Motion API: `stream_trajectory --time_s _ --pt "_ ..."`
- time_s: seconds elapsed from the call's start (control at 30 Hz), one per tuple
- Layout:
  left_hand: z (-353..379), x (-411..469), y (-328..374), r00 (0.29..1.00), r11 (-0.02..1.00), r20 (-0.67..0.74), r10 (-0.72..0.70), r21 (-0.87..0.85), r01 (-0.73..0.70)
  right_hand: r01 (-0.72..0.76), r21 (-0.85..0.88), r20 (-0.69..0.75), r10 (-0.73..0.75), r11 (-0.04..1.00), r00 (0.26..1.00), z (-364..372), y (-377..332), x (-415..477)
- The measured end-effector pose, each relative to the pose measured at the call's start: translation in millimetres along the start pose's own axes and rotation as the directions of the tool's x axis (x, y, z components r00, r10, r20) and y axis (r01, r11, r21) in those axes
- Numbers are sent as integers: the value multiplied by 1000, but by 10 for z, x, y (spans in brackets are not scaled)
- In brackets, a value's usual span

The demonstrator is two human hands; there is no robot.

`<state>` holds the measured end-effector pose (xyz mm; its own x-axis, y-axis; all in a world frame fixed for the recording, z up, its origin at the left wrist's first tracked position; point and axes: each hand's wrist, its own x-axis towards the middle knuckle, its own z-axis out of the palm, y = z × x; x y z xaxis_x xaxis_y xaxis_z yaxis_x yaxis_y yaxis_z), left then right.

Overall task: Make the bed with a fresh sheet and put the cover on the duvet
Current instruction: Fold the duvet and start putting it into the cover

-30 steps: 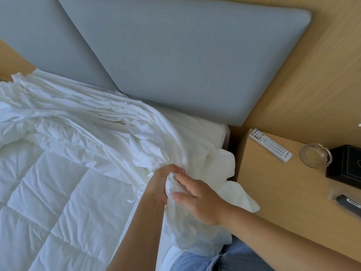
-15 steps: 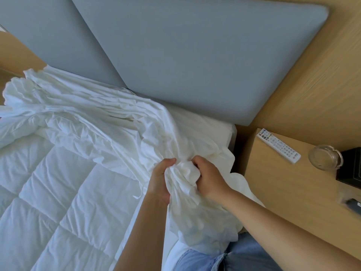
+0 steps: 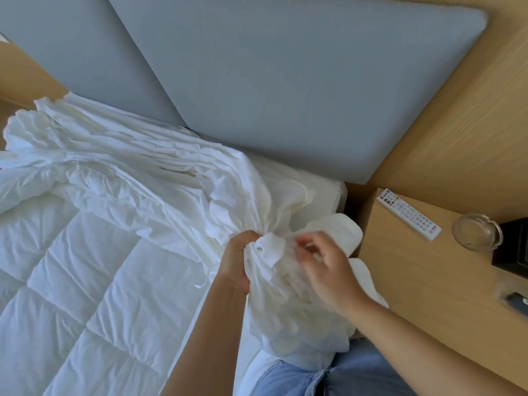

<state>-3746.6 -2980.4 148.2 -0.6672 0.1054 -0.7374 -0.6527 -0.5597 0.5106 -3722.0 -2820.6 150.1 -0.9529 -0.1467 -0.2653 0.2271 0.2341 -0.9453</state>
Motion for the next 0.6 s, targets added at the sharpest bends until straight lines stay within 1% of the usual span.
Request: stream_trajectory --time_s 0.03,0.07,0.1,0.13,0.17,0.2,0.27,0.3,0.37,0.4,0.47,0.53,0.6 --pt "-9 -6 -25 1000 1000 29 1 -8 -1 22 -93 -27 -25 995 999 -55 -5 109" --pt "-28 -7 -51 997 1000 72 -12 -12 13 73 -226 39 -66 971 997 -87 -18 220" --pt "-45 -16 -64 992 999 124 -36 -12 38 141 -350 157 -91 926 983 -82 -33 321" --pt "-62 -38 -60 983 998 175 -58 -13 62 203 -424 262 -95 883 960 -50 -38 406" --pt "-77 -63 -45 977 997 202 -71 -12 74 224 -451 317 -79 864 945 -11 -41 465" --pt "-110 -73 -25 977 998 201 -69 0 70 220 -463 324 -66 859 944 20 -62 495" --pt "-186 -65 10 989 995 147 -35 97 20 222 -462 270 -103 859 957 48 -97 525" --pt "-206 -69 28 993 988 118 -12 156 -7 224 -459 214 -137 860 967 55 -114 531" --pt "-179 -92 36 993 979 120 19 200 -43 223 -389 71 -212 894 975 95 -174 517" --pt "-153 -86 17 992 979 126 31 196 -55 230 -333 36 -231 914 972 150 -216 491" --pt "-117 -69 -20 989 982 128 76 161 -97 225 -218 65 -216 950 974 301 -268 392" --pt "-126 -64 3 983 986 156 99 117 -118 179 -154 128 -160 972 979 388 -244 303" --pt "-150 -93 52 980 978 191 49 190 -86 173 -166 216 -135 971 967 358 -165 260"
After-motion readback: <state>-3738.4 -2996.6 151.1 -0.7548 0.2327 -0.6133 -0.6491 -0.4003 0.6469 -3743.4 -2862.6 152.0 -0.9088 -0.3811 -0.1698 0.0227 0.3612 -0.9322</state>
